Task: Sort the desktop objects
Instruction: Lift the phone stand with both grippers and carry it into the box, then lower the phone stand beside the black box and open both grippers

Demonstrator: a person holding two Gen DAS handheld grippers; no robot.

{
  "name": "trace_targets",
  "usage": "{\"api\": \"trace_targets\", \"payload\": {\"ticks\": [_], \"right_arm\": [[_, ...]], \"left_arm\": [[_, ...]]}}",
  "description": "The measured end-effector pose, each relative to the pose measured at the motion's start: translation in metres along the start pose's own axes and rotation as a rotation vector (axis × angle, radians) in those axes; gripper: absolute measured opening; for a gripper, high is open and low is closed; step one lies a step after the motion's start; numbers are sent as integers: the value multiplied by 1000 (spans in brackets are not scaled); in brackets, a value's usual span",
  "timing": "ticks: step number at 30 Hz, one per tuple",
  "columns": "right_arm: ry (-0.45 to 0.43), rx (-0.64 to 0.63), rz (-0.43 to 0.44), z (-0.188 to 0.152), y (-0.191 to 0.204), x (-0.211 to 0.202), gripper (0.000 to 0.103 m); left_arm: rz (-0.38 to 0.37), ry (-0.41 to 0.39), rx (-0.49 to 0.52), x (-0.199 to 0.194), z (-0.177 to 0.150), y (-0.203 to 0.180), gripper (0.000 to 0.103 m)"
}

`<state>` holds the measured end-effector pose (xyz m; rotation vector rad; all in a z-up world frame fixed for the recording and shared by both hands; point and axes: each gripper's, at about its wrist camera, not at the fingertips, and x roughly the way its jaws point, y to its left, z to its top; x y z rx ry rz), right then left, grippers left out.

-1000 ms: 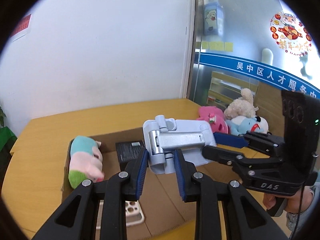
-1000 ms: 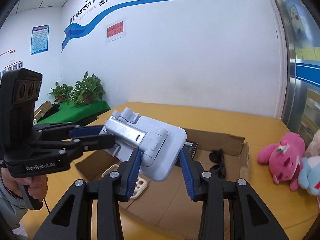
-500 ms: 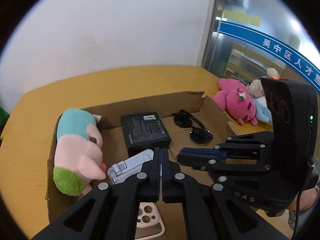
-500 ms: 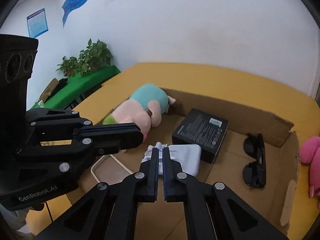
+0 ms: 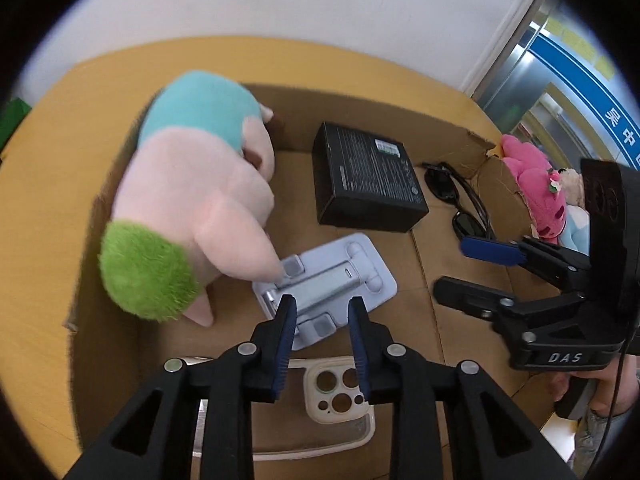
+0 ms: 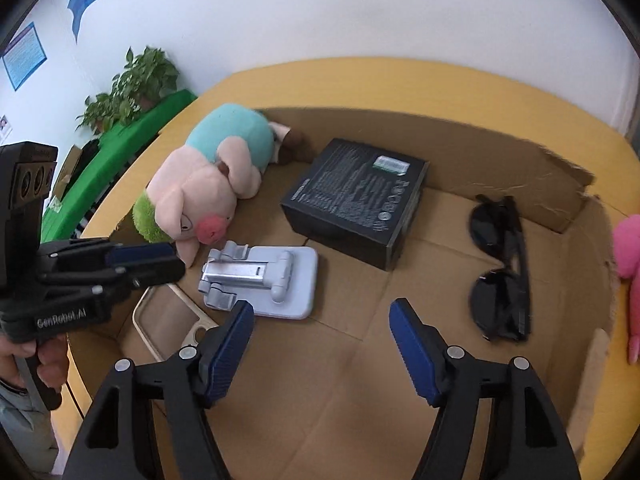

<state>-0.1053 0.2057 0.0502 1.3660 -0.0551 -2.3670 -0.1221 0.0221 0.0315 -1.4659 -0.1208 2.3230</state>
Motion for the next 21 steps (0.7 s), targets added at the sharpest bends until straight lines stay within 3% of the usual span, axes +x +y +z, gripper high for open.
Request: {"api": "trace_targets", "payload": {"ticks": [3,5,8,10,11,13,16,21], "right_arm": [[54,-22,52,9,5,25,69],[76,-59,64,11,9,41,69],[98,-84,88,10,12,55,62],[107,-120,104,9,18,62,50],[108,-143,101,7,23,64,49],[101,-154,102,5,26,65,38],[108,-112,121,0,24,62,33],[136,-70,71,-14,18,48,31]], "left_arm": [[3,65,-23,18,0,4,27],[-30,66,-40,22,2,7,27],[-30,77,-30,24,5,6,26],[-55,87,-11,26,7,3,21],[-68,89,-3,28,7,2,18],[-84,87,15,29,8,-2,9],[-104,89,51,29,10,-9,8],[-169,121,101,40,13,-26,8]]}}
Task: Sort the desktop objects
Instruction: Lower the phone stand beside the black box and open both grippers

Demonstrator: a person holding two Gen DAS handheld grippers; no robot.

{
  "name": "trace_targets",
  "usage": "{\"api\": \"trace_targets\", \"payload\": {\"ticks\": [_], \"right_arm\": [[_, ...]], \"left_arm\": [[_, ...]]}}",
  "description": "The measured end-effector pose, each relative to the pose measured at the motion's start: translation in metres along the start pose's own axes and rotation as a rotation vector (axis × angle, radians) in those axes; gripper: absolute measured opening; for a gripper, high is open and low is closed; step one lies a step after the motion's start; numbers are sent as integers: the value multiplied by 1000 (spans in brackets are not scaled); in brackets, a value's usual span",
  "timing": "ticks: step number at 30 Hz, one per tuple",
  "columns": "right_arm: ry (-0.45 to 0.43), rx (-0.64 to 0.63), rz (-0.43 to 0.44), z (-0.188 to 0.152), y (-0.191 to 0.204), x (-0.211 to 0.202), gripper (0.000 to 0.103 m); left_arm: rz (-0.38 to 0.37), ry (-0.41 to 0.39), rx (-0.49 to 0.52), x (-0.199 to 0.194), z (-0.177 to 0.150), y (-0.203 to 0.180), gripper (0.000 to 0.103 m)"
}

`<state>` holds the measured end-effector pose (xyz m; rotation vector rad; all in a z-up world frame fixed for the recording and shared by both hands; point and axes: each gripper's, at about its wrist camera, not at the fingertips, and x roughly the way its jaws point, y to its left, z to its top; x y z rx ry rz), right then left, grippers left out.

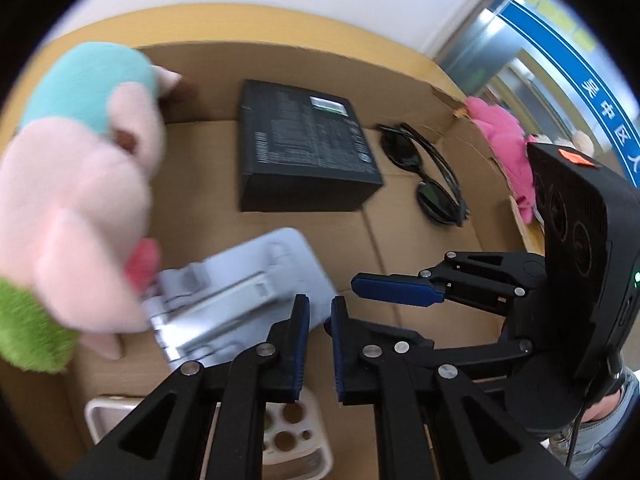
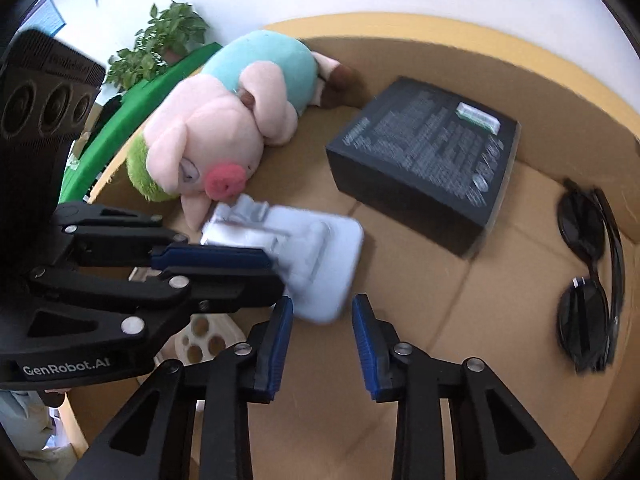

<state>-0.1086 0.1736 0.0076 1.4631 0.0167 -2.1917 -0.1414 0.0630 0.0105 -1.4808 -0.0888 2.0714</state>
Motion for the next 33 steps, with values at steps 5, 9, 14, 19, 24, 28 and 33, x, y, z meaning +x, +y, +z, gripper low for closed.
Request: {"api": "trace_targets", "payload": {"ticks": [5,9,14,19,24,28,33], "right_arm": [[-10,69,-39,-13,-16,-21,34],[-37,96,-52,-18,-24,-39,71],[-44,88,2,-3,-31,-35,74],[12,39,23,9,-17,-4,74],[4,-12,13,12,-7,8,74],[-8,-20,99,9,-2,6,71],[-25,-78,36,0,13,-4,70]], "left_arm": [[-29,-25,33,-6,11,-15,9],[78,-87,-24,-36,11,0,46],[212,-35,-161,-41,9,34,74],[176,57,-190,-17,6,42,74],[140,79,-255,-2,6,60,71],[122,62,-212,0,7,52,66],[118,39,-165,5,13,39,66]]}}
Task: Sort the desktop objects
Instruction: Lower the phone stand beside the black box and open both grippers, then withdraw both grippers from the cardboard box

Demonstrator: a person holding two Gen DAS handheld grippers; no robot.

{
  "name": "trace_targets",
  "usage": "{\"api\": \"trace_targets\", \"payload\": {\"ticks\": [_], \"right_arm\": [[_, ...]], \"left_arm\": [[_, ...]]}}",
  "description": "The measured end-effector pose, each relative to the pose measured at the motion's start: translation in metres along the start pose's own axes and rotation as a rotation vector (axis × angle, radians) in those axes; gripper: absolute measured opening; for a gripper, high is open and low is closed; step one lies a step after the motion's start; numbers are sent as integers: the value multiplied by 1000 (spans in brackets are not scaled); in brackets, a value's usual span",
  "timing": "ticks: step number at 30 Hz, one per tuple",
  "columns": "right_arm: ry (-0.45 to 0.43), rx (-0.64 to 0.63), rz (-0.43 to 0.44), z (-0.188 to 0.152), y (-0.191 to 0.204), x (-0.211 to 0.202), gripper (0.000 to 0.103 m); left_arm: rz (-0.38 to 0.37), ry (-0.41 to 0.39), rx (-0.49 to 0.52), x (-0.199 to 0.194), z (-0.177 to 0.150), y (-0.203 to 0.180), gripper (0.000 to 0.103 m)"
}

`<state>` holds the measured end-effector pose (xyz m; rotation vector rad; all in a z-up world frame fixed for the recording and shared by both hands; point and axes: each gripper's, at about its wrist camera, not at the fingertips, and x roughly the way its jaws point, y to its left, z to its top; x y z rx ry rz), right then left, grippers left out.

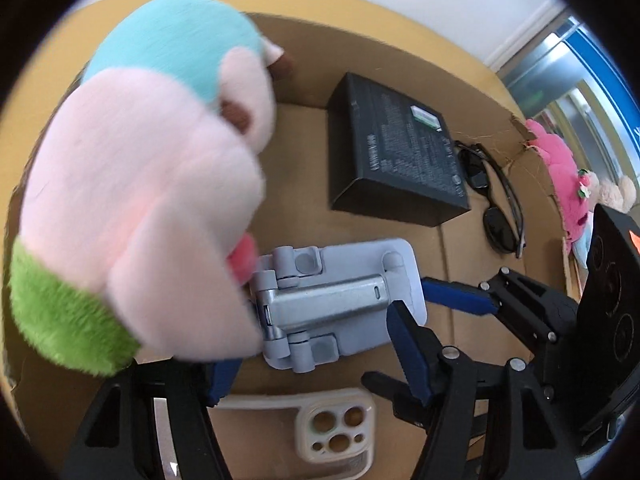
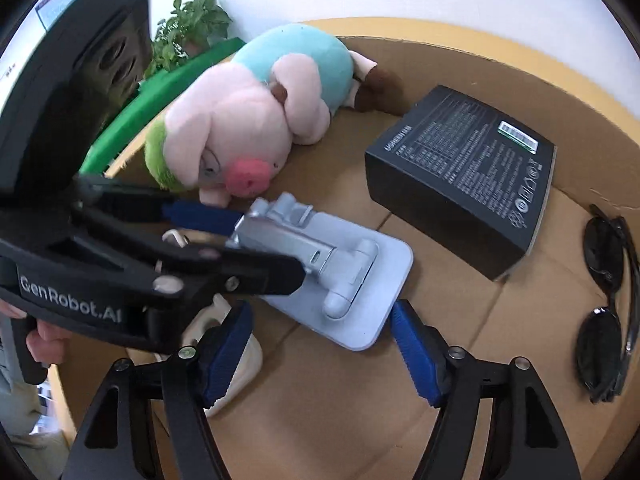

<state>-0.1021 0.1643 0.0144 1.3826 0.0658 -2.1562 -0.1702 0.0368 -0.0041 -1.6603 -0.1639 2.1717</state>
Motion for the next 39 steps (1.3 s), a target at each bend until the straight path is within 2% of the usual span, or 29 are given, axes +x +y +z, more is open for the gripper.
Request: {"api": "trace_targets", "payload": {"ticks": [5,8,10,13,16,18,21,23,25,26,30,33,35,39], "right_arm": [[-38,74,-35,-8,-14,-26,70],[-5,126,-75,-10,-24,-32,71],[36,154,-82,-18,-34,-28,72],[34,170,-60,-24,-38,-33,71],[16,159,-74,-23,-34,-48,70],[-19,146,-93,-23,-29,-69,71],[-111,122,-141,-32,-14,-118,76],[-211,118,-166,-49,-2,-163,83],[-311,128,-187,-65,13,-192,100],[-367,146,-216,-72,23,-201,102],[-482,187,-308,-112,42,-203,102],[-547,226,-399,-152,52,-195,102],[-556,246,-433,-169,50,-181,102],[-530,275,-496,-181,31,-160,101]], "left_arm": [[-39,-5,85,7,10,-26,66],[-53,-4,114,14,16,-41,66],[-31,-4,136,17,18,-46,66],[-36,-6,153,11,16,-46,66],[-25,-53,164,-9,11,-45,66],[-18,-116,185,-35,1,-41,67],[33,-211,231,-79,-23,-33,68],[71,-290,241,-112,-47,-23,69],[91,-343,237,-131,-68,-14,75],[101,-367,230,-138,-81,-7,76],[156,-382,200,-138,-119,17,76],[115,-349,136,-125,-140,33,76],[112,-314,105,-112,-150,37,76],[145,-380,115,-110,-163,30,75]]}}
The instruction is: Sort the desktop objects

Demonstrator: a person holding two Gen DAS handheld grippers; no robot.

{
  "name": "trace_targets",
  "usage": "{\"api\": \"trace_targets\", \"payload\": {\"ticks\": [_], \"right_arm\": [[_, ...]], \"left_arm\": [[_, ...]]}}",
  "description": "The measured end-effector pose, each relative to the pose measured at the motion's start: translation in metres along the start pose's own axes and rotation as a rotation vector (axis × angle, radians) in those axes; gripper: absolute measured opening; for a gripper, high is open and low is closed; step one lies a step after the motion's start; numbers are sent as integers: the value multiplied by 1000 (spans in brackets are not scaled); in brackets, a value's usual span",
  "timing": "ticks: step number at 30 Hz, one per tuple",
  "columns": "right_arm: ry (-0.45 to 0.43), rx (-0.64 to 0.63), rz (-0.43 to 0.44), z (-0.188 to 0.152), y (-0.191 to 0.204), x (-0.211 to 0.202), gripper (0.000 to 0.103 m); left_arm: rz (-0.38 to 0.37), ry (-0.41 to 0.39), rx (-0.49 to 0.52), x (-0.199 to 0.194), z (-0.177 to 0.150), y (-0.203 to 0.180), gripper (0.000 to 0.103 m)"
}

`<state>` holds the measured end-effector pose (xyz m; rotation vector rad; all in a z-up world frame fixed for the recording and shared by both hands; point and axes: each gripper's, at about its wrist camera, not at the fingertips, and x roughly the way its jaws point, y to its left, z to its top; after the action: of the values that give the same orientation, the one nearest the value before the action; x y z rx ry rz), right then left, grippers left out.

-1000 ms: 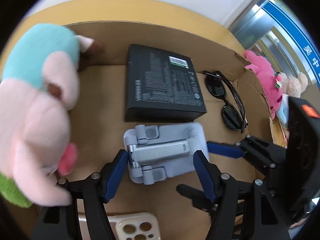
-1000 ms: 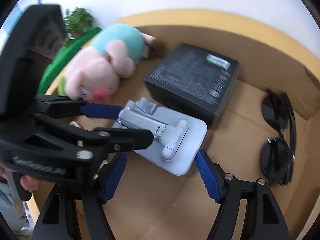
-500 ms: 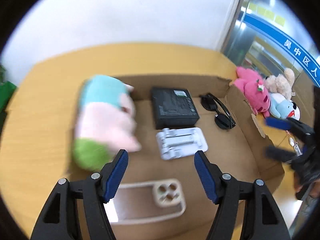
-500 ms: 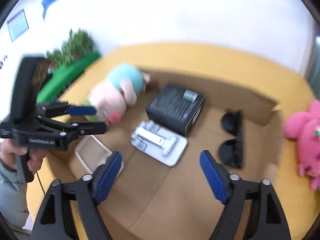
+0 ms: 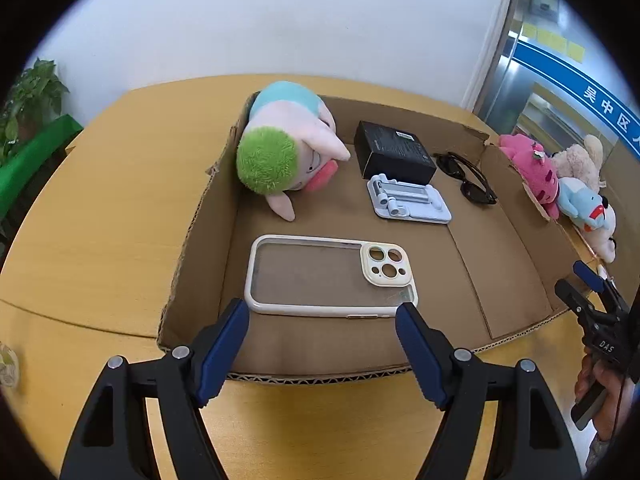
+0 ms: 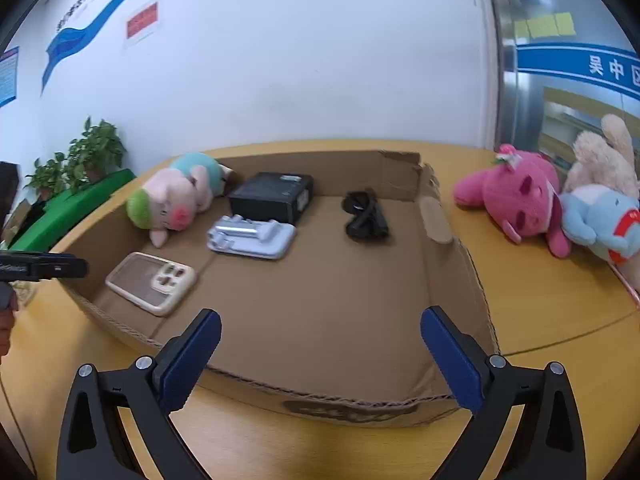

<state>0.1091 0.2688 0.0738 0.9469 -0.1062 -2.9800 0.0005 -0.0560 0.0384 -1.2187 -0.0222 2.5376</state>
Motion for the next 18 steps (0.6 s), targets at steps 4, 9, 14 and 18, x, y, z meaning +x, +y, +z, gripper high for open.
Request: {"api": "trace_targets", "payload": {"ticks": [4,9,14,18], "right_arm": [[-51,-6,-17,-11,-13,6,102],[-69,-29,-37,-11,-25,11,102],[-41,-17,-49,-4,-21,11,102],[-66,-32,-43,-4,2,7,103]], "left_arm": [[12,-21,-7,-3,-6,-6,76],[84,-55,47,-2,-12,-17,76],[89,-173,6,-9,-16,-27,76],[146,-272,49,-8,-21,-48,79]]}}
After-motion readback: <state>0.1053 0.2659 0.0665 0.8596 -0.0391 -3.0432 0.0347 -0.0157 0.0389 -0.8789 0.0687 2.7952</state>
